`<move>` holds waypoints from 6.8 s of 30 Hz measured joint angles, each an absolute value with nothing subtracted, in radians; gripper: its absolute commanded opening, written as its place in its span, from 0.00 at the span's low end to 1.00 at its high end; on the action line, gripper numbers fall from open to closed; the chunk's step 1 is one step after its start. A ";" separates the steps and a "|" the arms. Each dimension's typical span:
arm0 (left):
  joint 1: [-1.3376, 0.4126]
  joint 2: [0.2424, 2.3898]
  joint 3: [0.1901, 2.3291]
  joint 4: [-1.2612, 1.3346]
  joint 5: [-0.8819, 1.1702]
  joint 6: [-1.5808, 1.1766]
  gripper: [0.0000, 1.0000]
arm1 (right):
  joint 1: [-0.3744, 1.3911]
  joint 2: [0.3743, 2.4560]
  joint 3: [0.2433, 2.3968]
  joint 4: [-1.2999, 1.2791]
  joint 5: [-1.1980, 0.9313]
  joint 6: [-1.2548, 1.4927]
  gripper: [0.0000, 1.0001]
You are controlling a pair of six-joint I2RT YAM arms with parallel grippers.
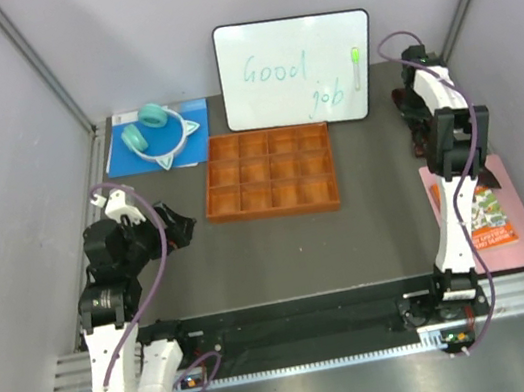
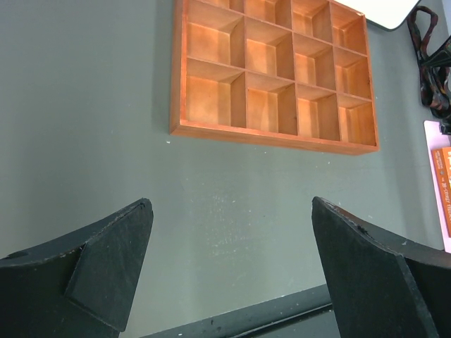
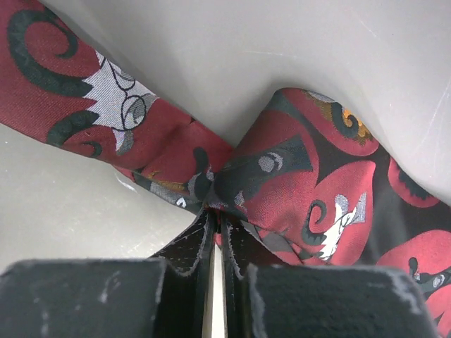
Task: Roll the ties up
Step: Pick up the tie from the corner of the board, then place the tie at the corner of the board, then flatten out the tie at the center of the board.
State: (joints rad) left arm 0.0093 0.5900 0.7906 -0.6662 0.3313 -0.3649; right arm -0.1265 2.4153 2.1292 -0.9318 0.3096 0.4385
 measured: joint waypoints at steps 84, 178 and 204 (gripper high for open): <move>-1.184 1.465 1.026 -0.344 -0.405 -0.657 0.76 | 0.561 0.942 0.878 -0.933 0.139 0.633 0.00; -1.508 1.561 1.958 0.519 -1.492 0.983 0.00 | 1.150 0.885 0.683 -0.384 0.245 0.600 0.99; -1.488 1.681 2.080 0.776 -1.511 1.379 0.00 | 1.159 1.005 0.620 -0.130 0.400 0.444 0.99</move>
